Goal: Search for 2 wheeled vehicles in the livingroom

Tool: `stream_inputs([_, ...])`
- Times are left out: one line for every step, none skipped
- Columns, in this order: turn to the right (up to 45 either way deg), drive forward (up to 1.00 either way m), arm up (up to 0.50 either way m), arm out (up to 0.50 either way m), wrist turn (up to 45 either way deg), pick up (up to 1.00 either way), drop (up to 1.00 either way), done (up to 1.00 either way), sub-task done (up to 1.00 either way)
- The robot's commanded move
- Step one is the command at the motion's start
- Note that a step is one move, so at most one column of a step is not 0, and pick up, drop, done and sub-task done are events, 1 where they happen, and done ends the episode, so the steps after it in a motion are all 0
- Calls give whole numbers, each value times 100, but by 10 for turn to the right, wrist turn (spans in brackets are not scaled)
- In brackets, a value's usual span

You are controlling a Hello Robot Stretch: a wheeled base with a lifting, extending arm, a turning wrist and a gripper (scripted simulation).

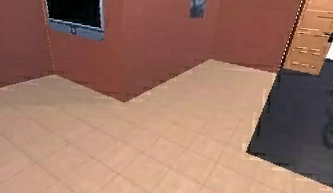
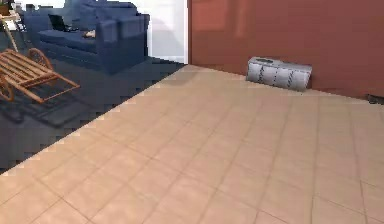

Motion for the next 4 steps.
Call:
stream_inputs([420, 0, 0, 0, 0, 0, 0, 0, 0])
stream_inputs([0, 100, 0, 0, 0, 0, 0, 0, 0])
stream_inputs([0, 100, 0, 0, 0, 0, 0, 0, 0])
stream_inputs([120, 0, 0, 0, 0, 0, 0, 0, 0])
